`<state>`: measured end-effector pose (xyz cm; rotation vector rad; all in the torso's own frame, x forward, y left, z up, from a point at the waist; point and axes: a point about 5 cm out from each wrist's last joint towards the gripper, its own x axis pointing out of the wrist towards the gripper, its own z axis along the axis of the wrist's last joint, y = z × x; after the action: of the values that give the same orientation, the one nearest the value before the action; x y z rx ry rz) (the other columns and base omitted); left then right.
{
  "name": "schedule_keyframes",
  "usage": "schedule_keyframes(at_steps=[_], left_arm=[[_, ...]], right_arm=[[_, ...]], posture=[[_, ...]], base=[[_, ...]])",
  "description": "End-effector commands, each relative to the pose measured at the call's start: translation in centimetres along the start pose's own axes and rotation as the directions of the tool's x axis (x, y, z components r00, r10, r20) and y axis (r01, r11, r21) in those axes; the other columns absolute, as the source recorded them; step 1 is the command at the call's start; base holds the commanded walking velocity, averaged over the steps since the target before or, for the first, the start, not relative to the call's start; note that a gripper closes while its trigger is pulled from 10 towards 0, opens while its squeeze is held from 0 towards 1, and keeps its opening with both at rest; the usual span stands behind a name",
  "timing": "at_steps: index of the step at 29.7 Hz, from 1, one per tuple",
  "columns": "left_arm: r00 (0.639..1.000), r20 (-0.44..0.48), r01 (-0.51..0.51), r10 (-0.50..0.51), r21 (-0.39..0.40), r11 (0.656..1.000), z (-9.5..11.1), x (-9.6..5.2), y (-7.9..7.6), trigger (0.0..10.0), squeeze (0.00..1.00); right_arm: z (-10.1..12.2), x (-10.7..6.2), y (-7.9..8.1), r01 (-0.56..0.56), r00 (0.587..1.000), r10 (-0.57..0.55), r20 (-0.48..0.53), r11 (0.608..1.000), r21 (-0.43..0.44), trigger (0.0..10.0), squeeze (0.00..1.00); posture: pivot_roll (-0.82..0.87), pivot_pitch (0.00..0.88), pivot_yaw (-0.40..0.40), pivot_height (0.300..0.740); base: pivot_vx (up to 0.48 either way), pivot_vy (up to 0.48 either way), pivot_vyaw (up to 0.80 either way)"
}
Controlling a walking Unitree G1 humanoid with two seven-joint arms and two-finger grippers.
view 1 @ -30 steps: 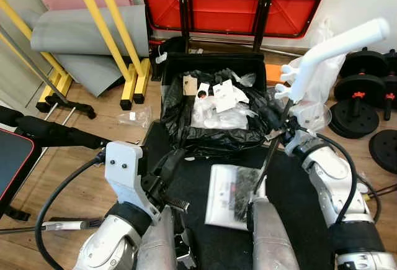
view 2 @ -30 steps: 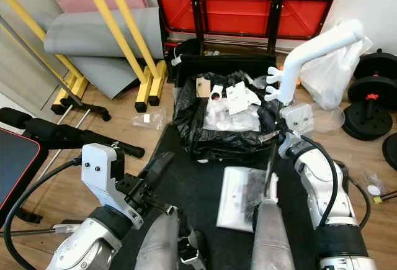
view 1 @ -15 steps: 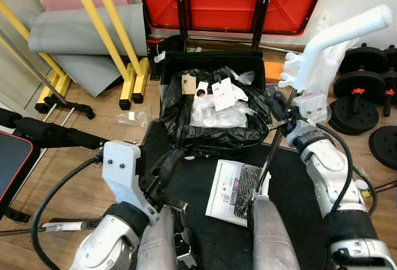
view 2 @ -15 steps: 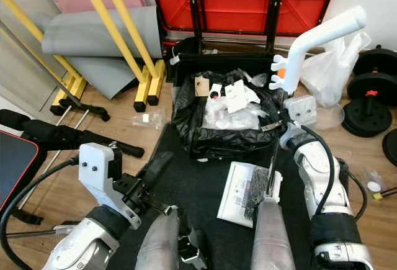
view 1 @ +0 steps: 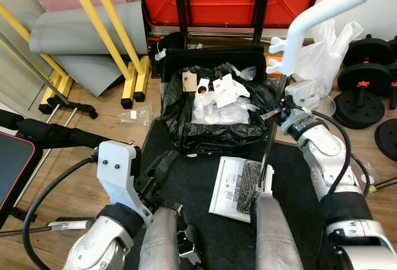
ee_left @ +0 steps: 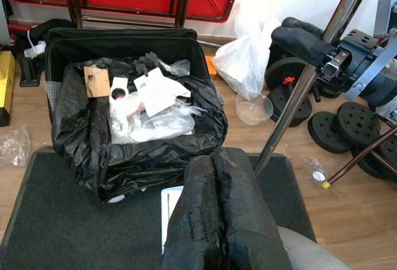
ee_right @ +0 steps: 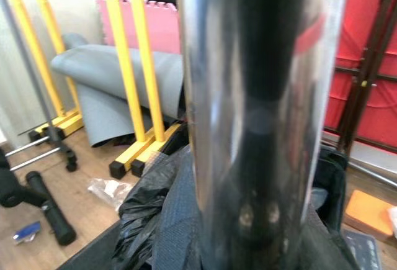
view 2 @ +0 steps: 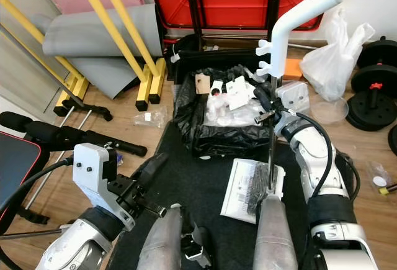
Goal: Sweep floor
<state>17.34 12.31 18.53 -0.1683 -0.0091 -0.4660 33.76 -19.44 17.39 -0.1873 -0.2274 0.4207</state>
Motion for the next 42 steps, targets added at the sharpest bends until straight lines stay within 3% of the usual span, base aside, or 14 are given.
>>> schedule_keyframes(at_steps=[1, 2, 12, 15, 16, 18, 19, 20, 21, 22, 27, 30, 37, 42], left_arm=[[0.999, -0.020, 0.028, -0.027, 0.008, 1.000, -0.1, -0.4, -0.1, 10.0, 0.00], [0.999, -0.024, 0.029, -0.029, 0.010, 1.000, -0.1, -0.4, -0.1, 10.0, 0.00], [0.999, -0.030, 0.034, -0.034, 0.010, 0.999, -0.2, -0.3, 0.0, 10.0, 0.00], [0.999, -0.029, 0.037, -0.036, 0.005, 0.999, -0.3, 0.0, 0.1, 10.0, 0.00], [0.999, -0.029, 0.039, -0.039, 0.004, 0.999, -0.3, 0.0, 0.1, 10.0, 0.00], [0.999, -0.029, 0.039, -0.039, 0.004, 0.999, -0.3, 0.0, 0.1, 10.0, 0.00], [0.999, -0.030, 0.042, -0.042, 0.004, 0.999, -0.4, 0.1, 0.0, 10.0, 0.00], [0.999, -0.030, 0.042, -0.042, 0.004, 0.999, -0.4, 0.1, 0.0, 10.0, 0.00], [0.999, -0.031, 0.045, -0.045, 0.006, 0.999, -0.5, 0.2, 0.0, 10.0, 0.00], [0.999, -0.031, 0.044, -0.044, 0.004, 0.999, -0.6, 0.2, 0.1, 10.0, 0.00], [0.999, -0.031, 0.043, -0.043, 0.001, 0.999, -0.6, 0.3, 0.1, 10.0, 0.00], [0.998, -0.028, 0.048, -0.048, -0.004, 0.999, -0.8, 0.5, 0.2, 10.0, 0.00], [0.998, -0.026, 0.061, -0.061, 0.005, 0.998, -1.1, 1.0, 0.1, 10.0, 0.00], [0.998, -0.027, 0.048, -0.048, 0.007, 0.999, -1.2, 1.2, 0.4, 10.0, 0.00]], right_arm=[[-0.4, 0.2, 0.9, -0.045, 0.999, 0.045, 0.007, 0.999, 0.025, 5.2, 0.00], [-0.6, 0.0, 0.8, -0.063, 0.998, 0.063, -0.015, 0.998, 0.002, 10.0, 1.00], [-1.4, -1.3, 0.2, -0.058, 0.997, 0.055, -0.061, 0.997, -0.053, 10.0, 1.00], [-2.3, -2.7, -0.5, -0.037, 0.994, 0.028, -0.110, 0.996, -0.082, 10.0, 1.00], [-3.1, -3.7, -0.6, -0.045, 0.987, 0.028, -0.161, 0.994, -0.100, 10.0, 0.94], [-3.1, -3.7, -0.6, -0.045, 0.987, 0.028, -0.161, 0.994, -0.100, 10.0, 0.94], [-4.0, -4.8, -0.8, -0.039, 0.976, 0.015, -0.218, 0.994, -0.106, 10.0, 0.71], [-4.0, -4.8, -0.8, -0.039, 0.976, 0.015, -0.218, 0.994, -0.106, 10.0, 0.71], [-5.1, -6.0, -0.7, -0.033, 0.959, 0.001, -0.285, 0.994, -0.108, 10.0, 0.07], [-6.3, -7.8, -0.3, -0.024, 0.936, -0.013, -0.352, 0.995, -0.101, 10.0, 0.00], [-7.0, -9.1, 0.0, -0.008, 0.919, -0.027, -0.393, 0.996, -0.086, 10.0, 0.00], [-8.5, -11.2, 0.3, 0.040, 0.883, -0.069, -0.464, 0.997, -0.071, 10.0, 0.00], [-10.3, -13.2, 1.0, 0.085, 0.830, -0.098, -0.548, 0.995, -0.048, 10.0, 0.00], [-10.3, -13.6, 2.3, 0.079, 0.822, -0.068, -0.566, 0.997, -0.004, 10.0, 0.00]], posture=[[0.03, 0.281, 0.133, 0.637], [0.03, 0.278, 0.135, 0.637], [0.01, 0.270, 0.134, 0.637], [0.00, 0.264, 0.127, 0.637], [-0.01, 0.258, 0.122, 0.637], [-0.01, 0.258, 0.122, 0.637], [-0.02, 0.252, 0.114, 0.637], [-0.02, 0.252, 0.114, 0.637], [-0.02, 0.246, 0.106, 0.637], [-0.04, 0.238, 0.099, 0.637], [-0.04, 0.237, 0.098, 0.637], [-0.07, 0.220, 0.092, 0.637], [-0.08, 0.198, 0.079, 0.637], [-0.10, 0.184, 0.072, 0.637]], base=[[0.000, 0.000, 0.00], [0.000, 0.000, 0.00], [0.000, 0.000, 0.00], [0.000, 0.000, 0.00], [0.000, 0.000, 0.00], [0.000, 0.000, 0.00], [0.000, 0.000, 0.00], [0.000, 0.000, 0.00], [0.000, 0.000, 0.00], [0.000, 0.000, 0.00], [0.000, 0.000, 0.00], [0.000, 0.000, 0.00], [0.000, 0.000, 0.00], [0.000, 0.000, 0.00]])
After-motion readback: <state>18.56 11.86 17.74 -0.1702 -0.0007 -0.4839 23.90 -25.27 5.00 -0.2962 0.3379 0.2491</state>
